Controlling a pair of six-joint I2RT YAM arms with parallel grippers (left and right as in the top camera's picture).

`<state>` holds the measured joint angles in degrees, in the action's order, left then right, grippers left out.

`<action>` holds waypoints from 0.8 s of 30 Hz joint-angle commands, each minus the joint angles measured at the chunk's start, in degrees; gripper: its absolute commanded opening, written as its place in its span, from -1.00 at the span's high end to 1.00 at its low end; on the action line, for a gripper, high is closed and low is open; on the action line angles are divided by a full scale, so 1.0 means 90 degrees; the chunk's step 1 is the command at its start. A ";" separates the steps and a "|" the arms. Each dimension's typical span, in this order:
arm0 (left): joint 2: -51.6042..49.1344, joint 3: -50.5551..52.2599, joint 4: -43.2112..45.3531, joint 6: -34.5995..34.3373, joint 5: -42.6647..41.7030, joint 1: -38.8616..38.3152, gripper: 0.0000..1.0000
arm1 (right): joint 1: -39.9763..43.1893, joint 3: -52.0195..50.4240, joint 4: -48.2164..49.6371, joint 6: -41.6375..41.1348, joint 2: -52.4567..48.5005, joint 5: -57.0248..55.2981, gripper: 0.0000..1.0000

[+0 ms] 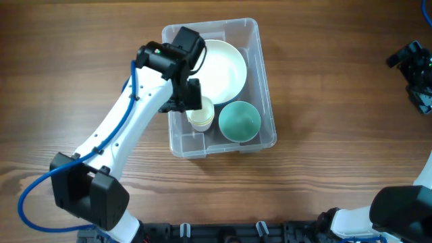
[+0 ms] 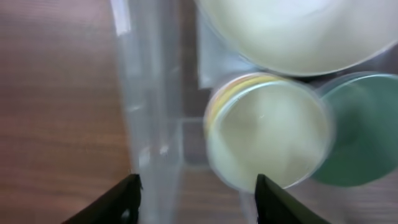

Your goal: Pack container

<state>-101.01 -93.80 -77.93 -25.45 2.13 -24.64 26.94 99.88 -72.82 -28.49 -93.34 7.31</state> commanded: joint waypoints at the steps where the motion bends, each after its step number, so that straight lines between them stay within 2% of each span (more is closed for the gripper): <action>1: 0.0767 -0.0202 -0.0398 0.0172 0.0160 0.0585 -0.04 | 0.0005 -0.0005 0.0019 -0.0017 -0.0070 0.0024 -0.99; 3: 0.1421 -0.0211 -0.0527 0.0644 0.0185 0.0930 0.01 | 0.0005 -0.0005 0.0019 -0.0017 -0.0070 0.0024 -0.99; 5: 0.1994 -0.0211 -0.0670 0.0661 0.0228 0.1207 -0.14 | 0.0005 -0.0005 0.0019 -0.0017 -0.0070 0.0027 -0.99; 7: 0.2788 -0.0211 -0.0794 0.0658 0.0226 0.1445 -0.99 | 0.0005 -0.0005 0.0019 -0.0017 -0.0070 0.0024 -0.99; 11: 0.4017 -0.0211 -0.0799 0.0614 0.0226 0.1467 -0.99 | 0.0005 -0.0005 0.0019 -0.0015 -0.0070 0.0024 -0.99; 17: 0.4969 -0.0211 -0.1163 0.0651 0.0262 0.1467 -0.99 | 0.0005 -0.0005 0.0019 -0.0017 -0.0070 0.0024 -0.99; 19: 0.5241 -0.0211 -0.1132 0.0690 0.0590 0.1467 -1.00 | 0.0005 -0.0005 0.0019 -0.0017 -0.0070 0.0024 -0.99; 21: 0.5399 -0.0211 -0.0857 0.0719 0.0721 0.1467 -0.99 | 0.0005 -0.0005 0.0019 -0.0017 -0.0070 0.0024 -0.99; 24: 0.5557 -0.0136 -0.0279 0.1180 0.0699 0.1467 -0.99 | 0.0005 -0.0002 0.0019 -0.0017 -0.0070 0.0024 -0.99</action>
<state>-52.12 -95.31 -83.77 -19.18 7.05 -11.62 26.94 99.88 -72.79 -28.47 -93.34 7.31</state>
